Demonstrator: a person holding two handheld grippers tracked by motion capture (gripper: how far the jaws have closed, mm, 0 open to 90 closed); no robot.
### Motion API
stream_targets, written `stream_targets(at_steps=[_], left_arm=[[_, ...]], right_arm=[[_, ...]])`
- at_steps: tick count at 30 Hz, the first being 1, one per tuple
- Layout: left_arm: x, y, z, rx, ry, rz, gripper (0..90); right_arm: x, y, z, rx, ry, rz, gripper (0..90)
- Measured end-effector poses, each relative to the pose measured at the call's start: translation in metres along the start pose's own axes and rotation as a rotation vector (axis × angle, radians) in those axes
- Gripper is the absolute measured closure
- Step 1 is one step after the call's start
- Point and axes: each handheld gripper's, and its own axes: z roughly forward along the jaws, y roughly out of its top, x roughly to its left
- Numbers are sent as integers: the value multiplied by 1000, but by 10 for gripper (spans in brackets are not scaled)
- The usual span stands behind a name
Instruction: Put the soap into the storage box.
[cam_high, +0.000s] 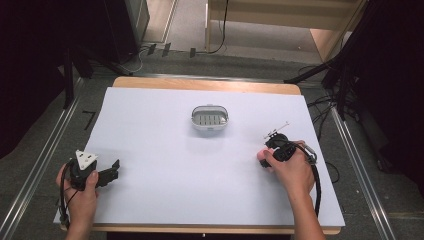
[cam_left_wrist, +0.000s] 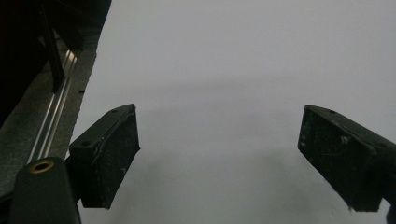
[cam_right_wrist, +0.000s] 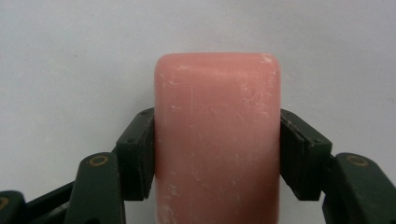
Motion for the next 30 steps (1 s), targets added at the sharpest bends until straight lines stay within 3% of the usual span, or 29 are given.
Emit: stream_targets(at_steps=[5, 15, 23, 30], left_arm=[[0, 0, 0, 2, 2, 2, 132], [0, 0, 0, 1, 1, 0, 132], [0, 0, 0, 1, -1, 0, 132], [0, 0, 0, 0, -1, 0, 133]], right_arm=[[1, 3, -6, -36, 5, -45, 385], [5, 18, -13, -41, 5, -134, 385], [8, 32, -15, -81, 48, -213, 385], [14, 46, -16, -78, 50, -266, 385]])
